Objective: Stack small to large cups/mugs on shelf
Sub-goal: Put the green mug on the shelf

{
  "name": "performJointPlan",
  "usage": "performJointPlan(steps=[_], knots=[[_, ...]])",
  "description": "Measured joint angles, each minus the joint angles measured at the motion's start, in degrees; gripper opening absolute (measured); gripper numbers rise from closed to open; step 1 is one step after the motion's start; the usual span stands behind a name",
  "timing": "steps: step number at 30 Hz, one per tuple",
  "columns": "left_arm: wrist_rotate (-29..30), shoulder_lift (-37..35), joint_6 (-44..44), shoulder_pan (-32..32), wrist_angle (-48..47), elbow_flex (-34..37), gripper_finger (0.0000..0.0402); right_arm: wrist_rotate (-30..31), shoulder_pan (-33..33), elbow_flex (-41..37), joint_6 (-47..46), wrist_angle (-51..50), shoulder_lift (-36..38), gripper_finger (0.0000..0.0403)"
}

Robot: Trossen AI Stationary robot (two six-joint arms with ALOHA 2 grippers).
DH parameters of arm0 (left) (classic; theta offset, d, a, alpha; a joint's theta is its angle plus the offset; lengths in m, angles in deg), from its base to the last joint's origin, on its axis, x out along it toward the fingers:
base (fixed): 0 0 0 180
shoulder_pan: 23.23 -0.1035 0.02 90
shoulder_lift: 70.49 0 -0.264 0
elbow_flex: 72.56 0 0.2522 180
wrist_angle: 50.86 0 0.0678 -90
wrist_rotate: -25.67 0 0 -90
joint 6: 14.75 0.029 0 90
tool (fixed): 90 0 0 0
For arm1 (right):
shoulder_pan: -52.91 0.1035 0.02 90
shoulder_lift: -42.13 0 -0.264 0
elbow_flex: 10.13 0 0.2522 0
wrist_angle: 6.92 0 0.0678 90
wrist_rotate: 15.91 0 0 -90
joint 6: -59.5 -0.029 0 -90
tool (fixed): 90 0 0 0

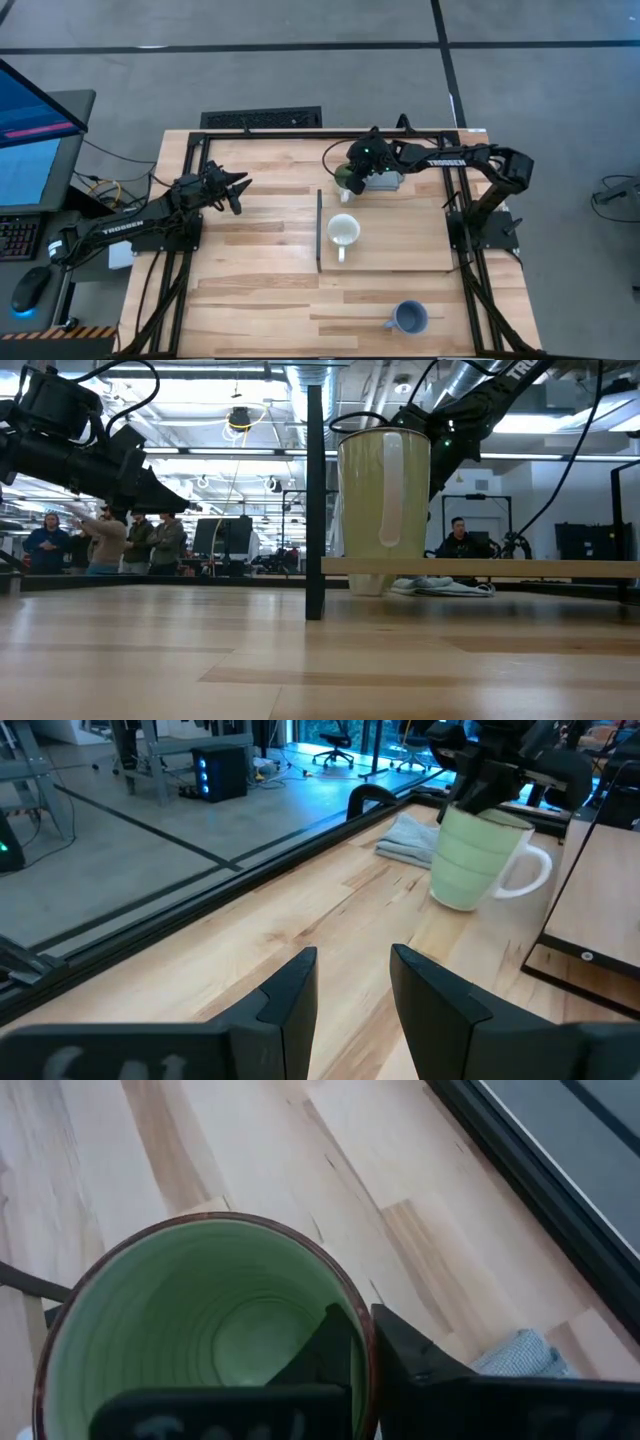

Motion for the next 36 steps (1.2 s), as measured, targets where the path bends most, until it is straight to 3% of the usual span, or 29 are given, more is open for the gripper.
performJointPlan(steps=[13,18,25,36], knots=[[0.0,0.0,-0.1,0.0,0.0,0.0,0.0119,0.4,0.3,-0.2,0.6,-2.6,1.3,0.0031],[0.0,0.0,-0.1,0.0,-0.1,0.0,0.0119,1.3,0.8,-0.5,1.0,-6.2,5.1,0.0029],[0.0,0.0,-0.1,0.0,-0.2,0.0,0.0119,7.0,2.8,-0.4,-0.5,-13.1,10.7,0.0029],[-0.4,0.0,-0.1,0.0,-0.3,0.0,0.0119,8.4,6.6,0.5,-4.6,-24.0,18.7,0.0029]])
